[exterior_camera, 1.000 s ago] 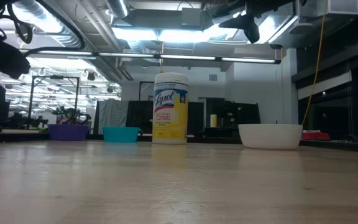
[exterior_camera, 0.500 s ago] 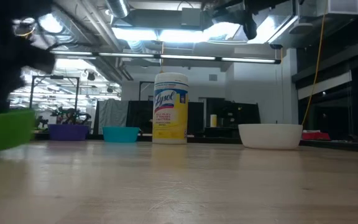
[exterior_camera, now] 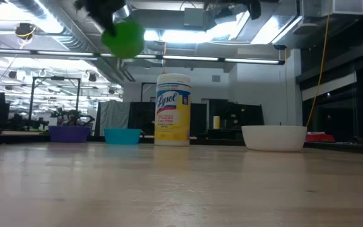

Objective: Nest bowls inside each other
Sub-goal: Stack the green bowl on the red bowl

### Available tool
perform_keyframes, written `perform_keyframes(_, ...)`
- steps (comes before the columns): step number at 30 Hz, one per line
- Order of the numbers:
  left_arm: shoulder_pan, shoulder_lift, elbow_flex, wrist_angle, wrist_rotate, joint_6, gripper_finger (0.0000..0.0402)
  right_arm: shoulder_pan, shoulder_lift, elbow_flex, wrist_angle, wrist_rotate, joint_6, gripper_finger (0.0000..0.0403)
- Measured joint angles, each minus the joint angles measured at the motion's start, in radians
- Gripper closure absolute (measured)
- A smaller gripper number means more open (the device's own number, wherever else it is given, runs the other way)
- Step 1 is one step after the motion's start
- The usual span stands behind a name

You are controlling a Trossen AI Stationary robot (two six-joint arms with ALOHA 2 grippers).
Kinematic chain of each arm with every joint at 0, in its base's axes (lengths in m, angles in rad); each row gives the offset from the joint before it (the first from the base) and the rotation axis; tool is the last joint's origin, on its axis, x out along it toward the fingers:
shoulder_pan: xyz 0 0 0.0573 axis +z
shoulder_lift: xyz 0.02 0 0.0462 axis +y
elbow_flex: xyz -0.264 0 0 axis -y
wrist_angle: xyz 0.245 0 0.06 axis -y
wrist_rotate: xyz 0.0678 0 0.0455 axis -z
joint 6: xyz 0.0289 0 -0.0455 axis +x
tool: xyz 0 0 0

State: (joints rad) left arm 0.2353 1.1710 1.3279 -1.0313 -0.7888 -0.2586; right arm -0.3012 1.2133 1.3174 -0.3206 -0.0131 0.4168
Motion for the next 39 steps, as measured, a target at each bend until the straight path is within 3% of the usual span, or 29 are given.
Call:
perform_keyframes(5,0.117,0.117,0.213,0.169,-0.013,0.316,0.0399,0.074,0.104,0.122,-0.138,0.260,-0.084,0.0255)
perform_keyframes(9,0.153,0.222,0.341,0.269,0.031,0.462,0.0399,0.138,0.234,0.260,-0.190,0.469,-0.192,0.0251)
perform_keyframes(16,0.153,0.375,0.512,0.289,0.061,0.554,0.0400,0.140,0.428,0.505,-0.307,0.607,-0.275,0.0238)
perform_keyframes(21,0.151,0.412,0.547,0.358,0.078,0.579,0.0400,0.126,0.455,0.573,-0.314,0.600,-0.302,0.0226)
perform_keyframes(39,0.151,0.422,0.547,0.491,0.201,0.567,0.0400,0.059,0.447,0.573,-0.254,0.600,-0.300,0.0234)
